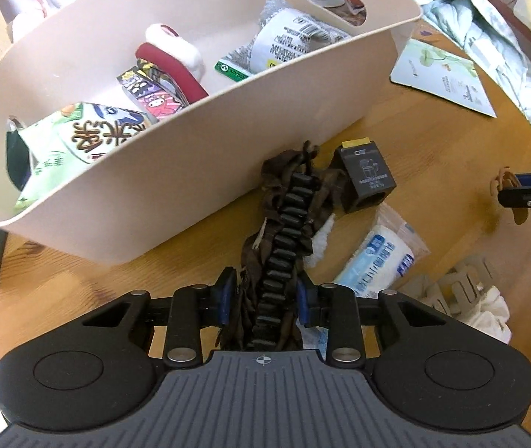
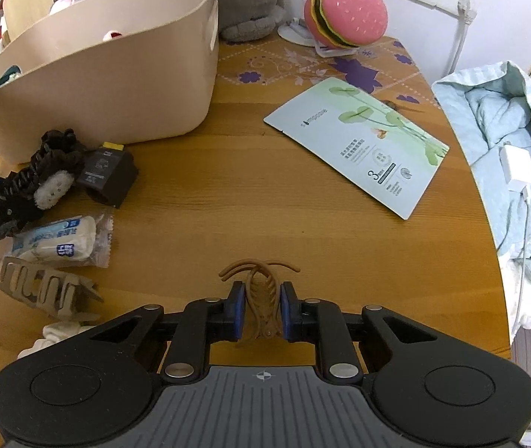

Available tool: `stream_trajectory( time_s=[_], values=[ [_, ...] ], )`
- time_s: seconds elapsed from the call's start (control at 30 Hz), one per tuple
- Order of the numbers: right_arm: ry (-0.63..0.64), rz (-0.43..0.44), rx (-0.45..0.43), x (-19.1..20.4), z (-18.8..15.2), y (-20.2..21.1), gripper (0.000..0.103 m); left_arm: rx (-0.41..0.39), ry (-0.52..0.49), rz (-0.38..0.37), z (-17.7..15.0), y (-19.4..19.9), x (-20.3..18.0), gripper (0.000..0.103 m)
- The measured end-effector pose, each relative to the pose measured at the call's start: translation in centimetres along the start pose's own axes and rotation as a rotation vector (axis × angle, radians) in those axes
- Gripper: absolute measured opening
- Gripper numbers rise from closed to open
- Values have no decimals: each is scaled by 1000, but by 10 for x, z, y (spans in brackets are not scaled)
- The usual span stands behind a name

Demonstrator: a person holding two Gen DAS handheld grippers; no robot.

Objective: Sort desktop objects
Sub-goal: 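Grasp the black hair tie with the left gripper while the right grasps the brown hair clip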

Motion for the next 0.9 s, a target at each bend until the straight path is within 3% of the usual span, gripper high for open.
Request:
stream_trajectory(
  time_s=[0.43,0.9],
  values=[
    [56,-3,-87,14,10,45,18,-63,-12,-37,-13,44,7,31],
    [116,-1,-230,31,53,99,18,-166,-14,-105,-13,109,13,31]
  ],
)
Point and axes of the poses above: each gripper's, at about its wrist camera, not at the fingertips, and y roughly against the way its jaws point, x to its left, z to its top, the point moved 3 cm from there along -y, roughly the way its jaws point, and after that the axes turned 10 degrees about y, right-handed, at the moved point
